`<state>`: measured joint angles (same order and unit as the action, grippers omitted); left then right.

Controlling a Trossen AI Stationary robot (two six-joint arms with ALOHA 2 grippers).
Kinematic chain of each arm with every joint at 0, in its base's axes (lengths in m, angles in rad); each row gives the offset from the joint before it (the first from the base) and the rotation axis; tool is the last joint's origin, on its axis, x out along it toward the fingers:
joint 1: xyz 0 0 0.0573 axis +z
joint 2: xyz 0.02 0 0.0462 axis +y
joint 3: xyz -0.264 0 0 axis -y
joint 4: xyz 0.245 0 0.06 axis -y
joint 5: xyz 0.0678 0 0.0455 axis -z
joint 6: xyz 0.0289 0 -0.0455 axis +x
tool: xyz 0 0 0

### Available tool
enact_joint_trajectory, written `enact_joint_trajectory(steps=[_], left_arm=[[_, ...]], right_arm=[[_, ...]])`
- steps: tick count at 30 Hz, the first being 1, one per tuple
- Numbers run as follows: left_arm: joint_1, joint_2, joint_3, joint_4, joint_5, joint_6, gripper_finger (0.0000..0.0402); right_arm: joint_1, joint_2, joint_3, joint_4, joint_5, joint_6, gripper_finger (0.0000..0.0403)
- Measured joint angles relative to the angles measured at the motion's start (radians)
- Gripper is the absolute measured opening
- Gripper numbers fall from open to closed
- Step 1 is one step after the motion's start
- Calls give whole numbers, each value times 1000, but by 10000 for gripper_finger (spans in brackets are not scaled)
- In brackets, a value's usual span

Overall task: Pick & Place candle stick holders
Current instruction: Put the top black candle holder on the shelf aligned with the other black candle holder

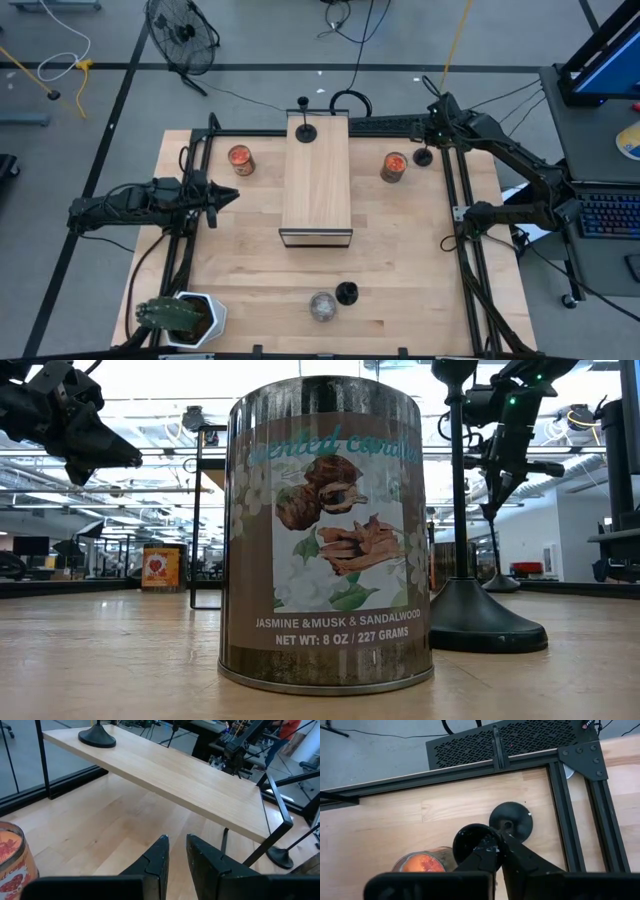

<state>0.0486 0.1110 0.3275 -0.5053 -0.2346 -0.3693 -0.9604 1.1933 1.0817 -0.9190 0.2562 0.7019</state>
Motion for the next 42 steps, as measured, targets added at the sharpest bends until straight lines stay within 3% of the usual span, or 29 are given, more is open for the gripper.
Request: enact_joint_trajectory(steps=[25,32,42], left_arm=[[0,0,0,0,-2,4,72],[0,0,0,0,-2,1,72],[0,0,0,0,-3,-1,72]], right_arm=[[17,-204,0,23,-52,50,2],[90,-253,2,127,-56,72,1],[175,-272,3,322,-183,102,1]])
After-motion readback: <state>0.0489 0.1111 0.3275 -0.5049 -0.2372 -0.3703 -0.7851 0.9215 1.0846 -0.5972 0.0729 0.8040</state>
